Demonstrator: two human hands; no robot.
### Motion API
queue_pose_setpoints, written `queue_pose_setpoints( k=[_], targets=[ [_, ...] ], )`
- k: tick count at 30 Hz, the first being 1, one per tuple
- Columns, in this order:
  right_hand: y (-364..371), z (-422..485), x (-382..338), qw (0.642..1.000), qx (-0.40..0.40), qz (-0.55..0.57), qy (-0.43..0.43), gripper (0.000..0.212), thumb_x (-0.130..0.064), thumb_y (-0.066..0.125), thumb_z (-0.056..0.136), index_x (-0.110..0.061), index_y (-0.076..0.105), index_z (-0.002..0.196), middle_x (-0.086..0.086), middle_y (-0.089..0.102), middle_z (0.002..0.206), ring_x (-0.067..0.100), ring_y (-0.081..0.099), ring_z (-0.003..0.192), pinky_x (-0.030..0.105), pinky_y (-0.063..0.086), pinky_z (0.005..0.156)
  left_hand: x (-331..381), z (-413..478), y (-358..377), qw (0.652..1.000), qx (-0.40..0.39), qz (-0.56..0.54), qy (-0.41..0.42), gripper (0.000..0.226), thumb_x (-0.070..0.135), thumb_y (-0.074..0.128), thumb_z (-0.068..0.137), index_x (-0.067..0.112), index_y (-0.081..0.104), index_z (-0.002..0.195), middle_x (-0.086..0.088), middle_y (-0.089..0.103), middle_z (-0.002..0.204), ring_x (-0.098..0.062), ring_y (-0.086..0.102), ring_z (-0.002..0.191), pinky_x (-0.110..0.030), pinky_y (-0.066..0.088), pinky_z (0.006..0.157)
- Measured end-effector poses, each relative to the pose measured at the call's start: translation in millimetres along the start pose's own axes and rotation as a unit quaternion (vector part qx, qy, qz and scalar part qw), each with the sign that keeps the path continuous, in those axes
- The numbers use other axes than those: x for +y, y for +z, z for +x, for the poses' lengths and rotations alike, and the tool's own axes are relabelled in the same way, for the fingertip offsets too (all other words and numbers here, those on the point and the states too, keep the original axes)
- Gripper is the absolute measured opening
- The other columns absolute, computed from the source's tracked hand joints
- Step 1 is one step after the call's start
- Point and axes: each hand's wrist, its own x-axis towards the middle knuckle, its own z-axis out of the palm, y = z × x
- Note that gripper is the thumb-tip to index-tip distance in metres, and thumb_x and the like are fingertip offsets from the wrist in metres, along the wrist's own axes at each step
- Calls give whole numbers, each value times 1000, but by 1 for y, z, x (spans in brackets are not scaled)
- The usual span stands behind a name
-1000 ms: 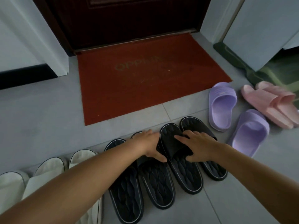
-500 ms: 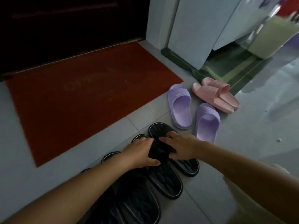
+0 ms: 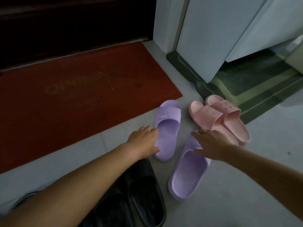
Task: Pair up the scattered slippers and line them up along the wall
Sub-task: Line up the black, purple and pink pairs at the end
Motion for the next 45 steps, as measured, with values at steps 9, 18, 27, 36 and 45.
queue_pose_setpoints(
  k=[9,18,27,36,45],
  targets=[
    [-10,68,3,988,38,141,-58,74,-72,45,79,-14,47,126,7,57,126,27,54,116,38,42,92,51,103,-9,989,55,37,-134,62,15,58,86,10,28,140,-11,35,142,-33,38,127,-44,43,94],
    [28,24,26,959,-165,227,-40,111,-75,58,66,-9,19,147,8,31,151,27,35,137,40,36,107,66,137,5,984,1,109,-144,68,13,44,90,34,16,148,-15,20,147,-38,38,122,-43,43,93],
    [41,9,7,976,-81,85,-185,95,-57,74,63,-9,33,135,13,42,136,30,45,125,41,38,102,73,42,60,977,7,97,-192,74,18,55,80,15,17,143,-9,38,134,-34,50,113,-39,45,78],
    [19,55,16,976,-28,32,-212,105,-52,72,64,-21,16,148,5,29,150,29,31,136,42,31,106,84,16,80,975,5,9,-223,88,52,58,77,21,12,146,-12,31,139,-35,50,115,-39,46,81],
    [19,72,9,974,-29,41,-222,103,-52,70,66,-25,16,149,4,26,153,28,28,138,41,27,109,70,18,73,977,15,23,-211,86,48,61,76,23,17,145,-9,34,137,-33,49,115,-40,46,78]
  ],
)
